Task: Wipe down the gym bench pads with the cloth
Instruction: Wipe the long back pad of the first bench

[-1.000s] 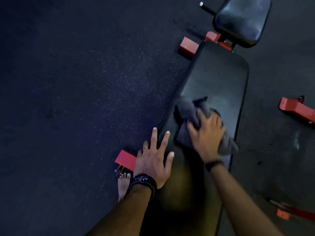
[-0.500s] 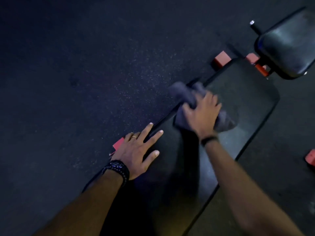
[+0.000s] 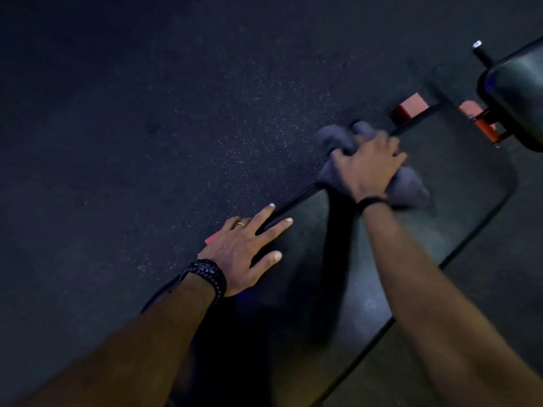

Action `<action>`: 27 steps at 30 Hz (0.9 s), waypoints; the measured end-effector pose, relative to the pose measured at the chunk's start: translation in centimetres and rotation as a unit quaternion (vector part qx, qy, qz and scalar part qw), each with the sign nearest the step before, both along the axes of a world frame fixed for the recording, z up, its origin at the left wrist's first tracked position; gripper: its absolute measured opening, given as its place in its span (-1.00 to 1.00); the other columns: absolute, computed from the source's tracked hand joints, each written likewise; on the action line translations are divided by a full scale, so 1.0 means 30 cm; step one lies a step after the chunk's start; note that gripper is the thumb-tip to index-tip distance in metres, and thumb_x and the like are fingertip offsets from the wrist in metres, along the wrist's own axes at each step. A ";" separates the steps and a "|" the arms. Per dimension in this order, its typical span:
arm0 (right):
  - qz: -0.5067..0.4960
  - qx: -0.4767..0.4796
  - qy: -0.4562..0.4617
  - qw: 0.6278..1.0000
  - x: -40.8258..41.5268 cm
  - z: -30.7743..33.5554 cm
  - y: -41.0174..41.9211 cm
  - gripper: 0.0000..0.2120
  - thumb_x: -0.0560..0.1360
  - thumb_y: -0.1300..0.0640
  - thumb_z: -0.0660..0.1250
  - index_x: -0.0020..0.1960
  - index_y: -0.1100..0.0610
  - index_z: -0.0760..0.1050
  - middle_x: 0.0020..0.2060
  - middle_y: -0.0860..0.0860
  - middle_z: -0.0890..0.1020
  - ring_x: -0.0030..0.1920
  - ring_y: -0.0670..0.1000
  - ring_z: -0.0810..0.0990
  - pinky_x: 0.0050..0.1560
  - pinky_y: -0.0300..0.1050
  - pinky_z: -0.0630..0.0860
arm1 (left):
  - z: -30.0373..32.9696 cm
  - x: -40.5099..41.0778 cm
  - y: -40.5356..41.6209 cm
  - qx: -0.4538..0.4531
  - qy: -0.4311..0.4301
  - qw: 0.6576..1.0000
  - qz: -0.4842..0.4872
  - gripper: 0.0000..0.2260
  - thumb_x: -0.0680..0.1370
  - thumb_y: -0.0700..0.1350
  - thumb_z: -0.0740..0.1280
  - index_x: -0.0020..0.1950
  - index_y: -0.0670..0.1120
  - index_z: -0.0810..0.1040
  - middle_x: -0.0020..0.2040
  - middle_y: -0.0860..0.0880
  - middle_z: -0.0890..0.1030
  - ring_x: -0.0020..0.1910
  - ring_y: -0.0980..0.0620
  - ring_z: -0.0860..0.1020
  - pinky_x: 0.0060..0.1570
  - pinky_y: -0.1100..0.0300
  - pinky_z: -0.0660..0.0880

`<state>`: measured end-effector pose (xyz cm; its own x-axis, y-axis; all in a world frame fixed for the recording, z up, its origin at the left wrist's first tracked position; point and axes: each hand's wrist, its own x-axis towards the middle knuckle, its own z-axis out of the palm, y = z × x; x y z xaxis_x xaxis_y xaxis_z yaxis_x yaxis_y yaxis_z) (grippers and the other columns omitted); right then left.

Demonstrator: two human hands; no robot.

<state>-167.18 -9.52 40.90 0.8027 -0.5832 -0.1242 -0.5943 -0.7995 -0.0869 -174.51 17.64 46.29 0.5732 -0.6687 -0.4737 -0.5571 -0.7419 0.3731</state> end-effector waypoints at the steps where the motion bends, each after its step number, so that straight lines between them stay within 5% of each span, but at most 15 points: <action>1: 0.054 0.016 -0.012 0.998 -0.042 0.015 0.081 -0.53 0.35 -0.26 0.18 0.05 0.03 0.58 0.08 0.17 0.53 0.15 0.23 0.44 0.16 0.21 0.32 | -0.002 0.000 0.000 0.000 -0.006 1.000 -0.003 -0.47 0.61 0.27 -0.12 0.58 0.25 -0.09 0.62 -0.04 -0.02 0.35 -0.09 0.40 0.44 -0.05 0.21; 6: 0.272 0.070 -0.036 0.959 -0.161 0.028 0.145 -0.44 0.32 -0.32 0.10 0.10 -0.03 0.60 0.11 0.07 0.55 0.15 0.16 0.45 0.13 0.13 0.28 | -0.003 0.000 -0.001 0.001 -0.010 1.000 -0.006 -0.49 0.62 0.26 -0.08 0.57 0.25 -0.05 0.61 -0.06 0.04 0.36 -0.12 0.40 0.41 -0.05 0.22; 11: 0.058 0.027 -0.003 0.998 0.035 -0.046 -0.167 -0.38 0.40 -0.31 0.13 0.23 0.08 0.55 0.17 0.17 0.52 0.23 0.23 0.41 0.23 0.22 0.27 | 0.006 -0.007 -0.002 0.001 -0.001 1.000 0.010 -0.49 0.63 0.24 -0.04 0.57 0.29 -0.10 0.62 0.00 -0.05 0.39 -0.08 0.35 0.46 0.01 0.09; 16: 0.171 0.068 -0.062 0.981 -0.108 0.048 0.100 -0.53 0.32 -0.22 0.25 -0.01 0.12 0.60 0.01 0.16 0.59 0.07 0.21 0.50 0.11 0.19 0.35 | 0.002 -0.007 -0.002 0.009 -0.009 1.000 -0.002 -0.48 0.60 0.29 -0.11 0.57 0.29 -0.09 0.62 -0.03 0.00 0.39 -0.08 0.36 0.44 -0.01 0.13; 20: 0.259 0.120 -0.082 0.955 -0.284 0.059 0.143 -0.53 0.31 -0.27 0.22 0.10 -0.08 0.58 0.16 0.04 0.52 0.16 0.13 0.43 0.13 0.13 0.30 | -0.001 -0.010 0.000 0.012 -0.010 1.000 -0.002 -0.47 0.60 0.30 -0.11 0.56 0.28 -0.07 0.61 -0.05 0.06 0.41 -0.09 0.35 0.43 0.01 0.14; 22: 0.206 0.081 -0.101 0.970 -0.268 0.006 0.016 -0.47 0.32 -0.29 0.19 0.20 -0.10 0.56 0.19 0.08 0.51 0.20 0.16 0.42 0.16 0.16 0.29 | -0.006 -0.012 0.004 0.004 -0.005 1.000 0.008 -0.48 0.58 0.31 -0.13 0.55 0.33 -0.10 0.62 -0.01 0.01 0.40 -0.06 0.36 0.45 0.02 0.10; 27: -0.113 0.035 -0.057 0.991 -0.231 -0.023 -0.223 -0.40 0.36 -0.31 0.12 0.22 0.03 0.50 0.17 0.21 0.48 0.22 0.27 0.41 0.22 0.25 0.34 | -0.018 -0.010 0.006 -0.004 0.001 1.000 0.011 -0.48 0.56 0.35 -0.15 0.52 0.40 -0.17 0.62 0.05 -0.06 0.46 -0.05 0.30 0.46 0.04 0.05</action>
<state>-174.11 -16.22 40.21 0.6638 -0.7429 -0.0863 -0.7406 -0.6368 -0.2143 -174.79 17.83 45.75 0.5861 -0.6605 -0.4692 -0.5405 -0.7502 0.3809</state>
